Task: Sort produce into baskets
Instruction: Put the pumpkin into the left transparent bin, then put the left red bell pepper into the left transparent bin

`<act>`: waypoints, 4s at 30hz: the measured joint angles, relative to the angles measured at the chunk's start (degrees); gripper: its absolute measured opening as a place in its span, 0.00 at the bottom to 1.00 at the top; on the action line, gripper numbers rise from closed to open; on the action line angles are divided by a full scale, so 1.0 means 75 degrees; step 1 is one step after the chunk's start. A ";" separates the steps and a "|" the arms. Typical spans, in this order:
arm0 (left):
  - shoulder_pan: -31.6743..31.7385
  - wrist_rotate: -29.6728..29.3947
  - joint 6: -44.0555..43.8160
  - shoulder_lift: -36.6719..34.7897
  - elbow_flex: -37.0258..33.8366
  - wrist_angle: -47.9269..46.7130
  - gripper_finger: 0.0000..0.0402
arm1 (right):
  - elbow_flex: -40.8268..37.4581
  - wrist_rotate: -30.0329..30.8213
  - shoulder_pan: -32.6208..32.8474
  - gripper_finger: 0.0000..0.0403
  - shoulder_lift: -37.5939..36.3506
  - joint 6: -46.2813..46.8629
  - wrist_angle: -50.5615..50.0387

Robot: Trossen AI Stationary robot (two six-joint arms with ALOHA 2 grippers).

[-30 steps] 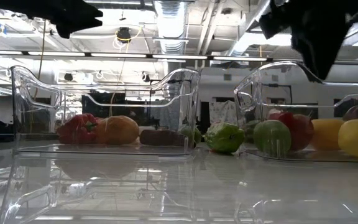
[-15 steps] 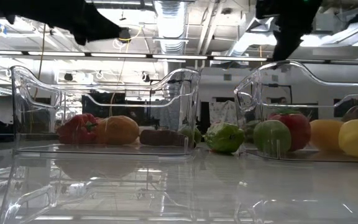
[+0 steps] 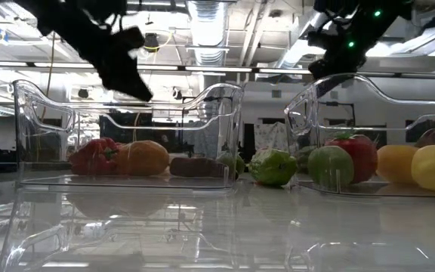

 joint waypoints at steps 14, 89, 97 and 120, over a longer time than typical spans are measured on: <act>0.0902 0.0454 -0.0517 0.0674 0.0898 -0.2615 0.49 | 0.0006 0.0085 -0.0974 0.78 0.0451 -0.2104 0.3147; -0.2898 0.0597 -0.2944 0.3533 0.4596 -0.3534 0.79 | 0.0009 -0.0602 -0.1025 0.78 0.0450 -0.2994 0.3904; -0.2762 0.0338 -0.2946 0.3520 0.4596 -0.3946 0.90 | 0.0009 -0.0827 -0.1025 0.78 0.0448 -0.2992 0.3907; -0.1038 -0.0670 -0.5300 0.0073 0.0929 -0.5440 0.80 | 0.0009 -0.1216 -0.1025 0.78 0.0448 -0.2856 0.4024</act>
